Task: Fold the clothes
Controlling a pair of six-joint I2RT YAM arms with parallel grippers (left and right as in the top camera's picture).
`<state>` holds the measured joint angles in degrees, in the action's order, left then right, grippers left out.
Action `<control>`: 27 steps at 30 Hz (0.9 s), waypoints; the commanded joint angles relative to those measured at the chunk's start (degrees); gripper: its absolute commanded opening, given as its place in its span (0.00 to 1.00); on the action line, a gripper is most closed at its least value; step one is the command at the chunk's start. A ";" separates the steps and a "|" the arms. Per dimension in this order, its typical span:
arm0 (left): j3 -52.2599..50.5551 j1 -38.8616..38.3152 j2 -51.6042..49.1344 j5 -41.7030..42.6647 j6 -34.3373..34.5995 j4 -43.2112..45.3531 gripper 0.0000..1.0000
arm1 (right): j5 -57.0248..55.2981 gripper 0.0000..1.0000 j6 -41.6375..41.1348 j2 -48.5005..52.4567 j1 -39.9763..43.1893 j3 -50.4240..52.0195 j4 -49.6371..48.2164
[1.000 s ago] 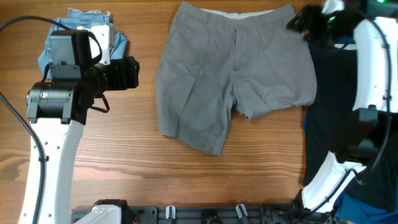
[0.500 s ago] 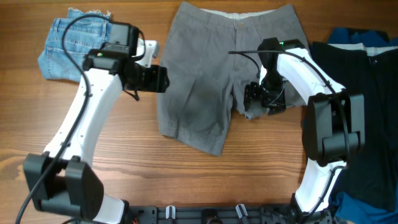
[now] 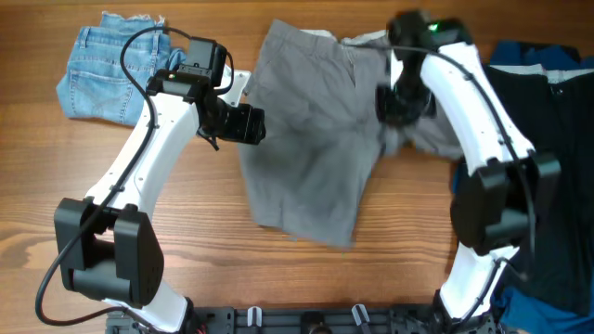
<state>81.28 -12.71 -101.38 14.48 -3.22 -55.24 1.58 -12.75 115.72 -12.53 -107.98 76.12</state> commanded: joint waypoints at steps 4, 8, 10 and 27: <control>0.48 -0.09 -0.63 0.07 -1.49 -0.09 0.84 | -1.95 0.89 2.62 2.69 0.24 0.07 -40.37; 0.48 -0.09 -0.63 0.04 -1.49 -0.92 0.85 | -10.62 0.73 3.37 1.18 3.54 -0.02 -23.21; 0.48 -0.09 -0.63 0.04 -1.49 -1.09 0.85 | -5.97 0.70 -1.11 1.11 7.19 0.42 -5.09; 0.48 -0.09 -0.63 0.04 -1.53 -0.48 0.92 | 1.40 0.04 1.49 -10.12 13.92 8.39 -2.23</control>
<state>81.30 -12.71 -101.47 14.48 -3.88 -55.86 10.92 -15.09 112.81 -1.52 -92.90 67.16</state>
